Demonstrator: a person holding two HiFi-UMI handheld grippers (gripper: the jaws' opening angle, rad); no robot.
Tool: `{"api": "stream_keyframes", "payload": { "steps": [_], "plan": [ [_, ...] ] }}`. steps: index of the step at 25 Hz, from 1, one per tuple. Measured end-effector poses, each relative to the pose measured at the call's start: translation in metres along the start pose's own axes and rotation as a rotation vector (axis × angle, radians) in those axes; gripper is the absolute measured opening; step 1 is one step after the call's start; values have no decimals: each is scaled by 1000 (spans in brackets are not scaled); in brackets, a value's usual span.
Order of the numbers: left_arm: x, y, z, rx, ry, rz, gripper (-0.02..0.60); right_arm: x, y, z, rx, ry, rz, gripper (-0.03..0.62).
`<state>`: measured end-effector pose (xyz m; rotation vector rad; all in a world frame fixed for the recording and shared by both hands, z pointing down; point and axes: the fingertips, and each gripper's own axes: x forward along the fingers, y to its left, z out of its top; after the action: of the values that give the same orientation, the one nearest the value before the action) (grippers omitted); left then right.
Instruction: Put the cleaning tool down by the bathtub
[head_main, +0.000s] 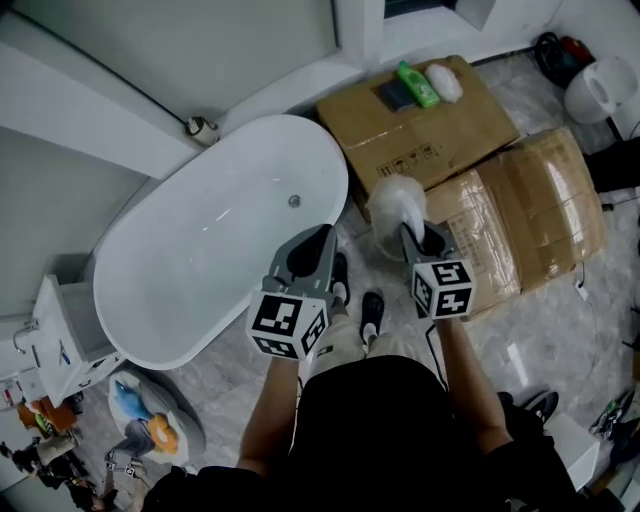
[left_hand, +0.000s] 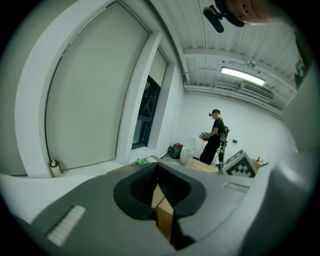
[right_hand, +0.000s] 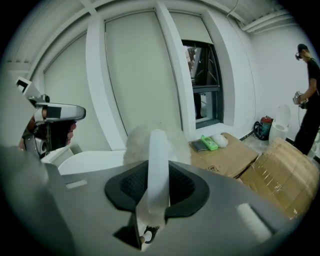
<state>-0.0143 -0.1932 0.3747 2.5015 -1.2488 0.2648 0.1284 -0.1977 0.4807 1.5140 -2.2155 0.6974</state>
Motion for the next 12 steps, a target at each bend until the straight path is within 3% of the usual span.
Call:
{"api": "stream_keyframes", "payload": {
  "steps": [12],
  "plan": [
    [76,35,-17,-5,112,-102,-2,86,-42,-25,54,124,-73,95]
  ]
}}
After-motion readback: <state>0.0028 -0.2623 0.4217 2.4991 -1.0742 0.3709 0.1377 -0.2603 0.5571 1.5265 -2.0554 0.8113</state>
